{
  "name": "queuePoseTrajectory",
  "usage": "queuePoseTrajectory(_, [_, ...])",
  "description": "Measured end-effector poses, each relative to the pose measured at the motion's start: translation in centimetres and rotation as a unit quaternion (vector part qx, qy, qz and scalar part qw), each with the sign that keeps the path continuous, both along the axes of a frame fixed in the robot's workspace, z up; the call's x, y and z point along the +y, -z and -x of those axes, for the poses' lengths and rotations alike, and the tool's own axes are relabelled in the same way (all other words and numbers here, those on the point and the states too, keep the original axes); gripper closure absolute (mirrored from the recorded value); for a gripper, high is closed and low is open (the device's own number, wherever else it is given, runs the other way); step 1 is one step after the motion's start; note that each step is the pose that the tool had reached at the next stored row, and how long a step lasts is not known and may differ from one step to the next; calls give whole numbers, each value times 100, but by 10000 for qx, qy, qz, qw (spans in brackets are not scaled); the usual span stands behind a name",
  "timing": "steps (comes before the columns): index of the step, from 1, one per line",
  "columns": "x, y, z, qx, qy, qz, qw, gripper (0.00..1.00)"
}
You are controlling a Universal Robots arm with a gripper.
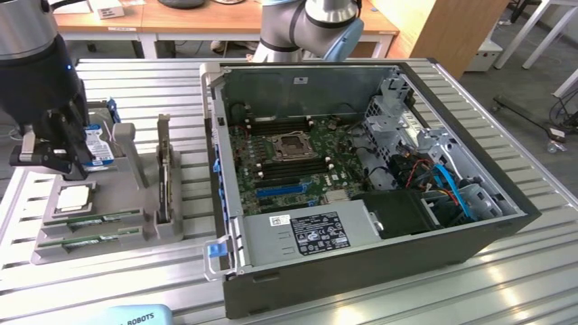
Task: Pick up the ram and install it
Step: 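Pick up the ram and move it above insertion slot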
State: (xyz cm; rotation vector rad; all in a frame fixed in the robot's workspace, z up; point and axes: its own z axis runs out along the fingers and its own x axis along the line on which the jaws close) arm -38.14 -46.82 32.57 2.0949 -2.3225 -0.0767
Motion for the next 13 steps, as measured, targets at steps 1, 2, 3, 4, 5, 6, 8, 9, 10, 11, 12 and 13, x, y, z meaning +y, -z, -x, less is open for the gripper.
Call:
queuePoseTrajectory(1, [0,14,0,0,0,0,10000,65])
queuePoseTrajectory(2, [0,28,0,-1,0,0,10000,65])
queuePoseTrajectory(3, [0,40,0,-1,0,-1,10000,65])
queuePoseTrajectory(4, [0,52,0,0,0,0,10000,65])
queuePoseTrajectory(5, [0,65,0,0,0,0,10000,65])
queuePoseTrajectory(6, [0,76,0,0,0,0,10000,65])
queuePoseTrajectory(8, [0,97,0,0,0,0,10000,65])
queuePoseTrajectory(9, [0,106,0,-1,0,0,10000,65])
queuePoseTrajectory(10, [0,114,0,0,0,0,10000,65])
queuePoseTrajectory(11, [0,123,0,0,0,0,10000,65])
queuePoseTrajectory(12, [0,132,0,0,0,0,10000,65])
queuePoseTrajectory(13, [0,141,0,0,0,0,10000,65])
